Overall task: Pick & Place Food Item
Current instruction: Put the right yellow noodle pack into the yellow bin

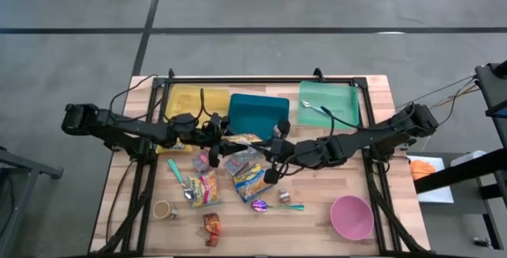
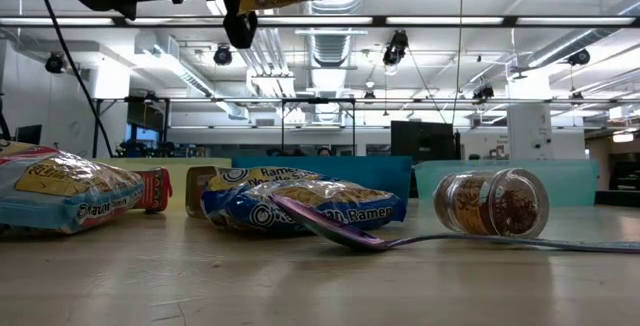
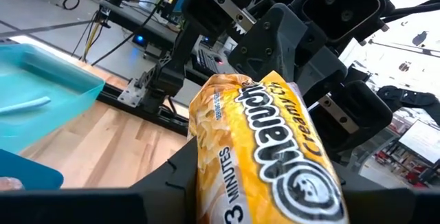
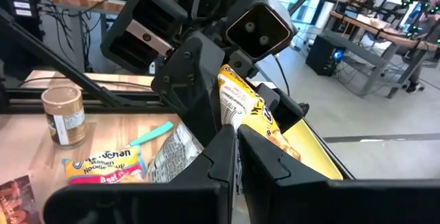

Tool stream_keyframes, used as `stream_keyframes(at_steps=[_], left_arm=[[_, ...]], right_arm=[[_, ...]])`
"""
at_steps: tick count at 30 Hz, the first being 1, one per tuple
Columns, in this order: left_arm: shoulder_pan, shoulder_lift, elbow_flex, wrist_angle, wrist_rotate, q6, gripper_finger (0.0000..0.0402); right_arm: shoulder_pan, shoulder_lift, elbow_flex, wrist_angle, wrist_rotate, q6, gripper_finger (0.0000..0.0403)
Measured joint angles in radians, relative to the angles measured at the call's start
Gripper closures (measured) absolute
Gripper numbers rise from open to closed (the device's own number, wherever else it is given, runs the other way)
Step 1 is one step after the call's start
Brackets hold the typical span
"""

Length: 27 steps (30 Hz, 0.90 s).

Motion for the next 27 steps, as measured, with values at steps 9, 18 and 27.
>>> stream_keyframes(at_steps=[9, 18, 27], left_arm=[[0.0, -0.003, 0.0, -0.018, -0.002, -0.013, 0.0256], [0.0, -0.012, 0.001, -0.034, -0.001, -0.013, 0.0259], [0.011, -0.041, 0.002, -0.103, -0.011, -0.04, 0.0259]], right_arm=[[0.0, 0.0, 0.006, -0.047, -0.004, -0.006, 0.0343], [0.0, -0.001, 0.031, -0.055, -0.003, -0.035, 0.0199], [0.0, -0.003, 0.105, -0.148, 0.052, -0.048, 0.013]])
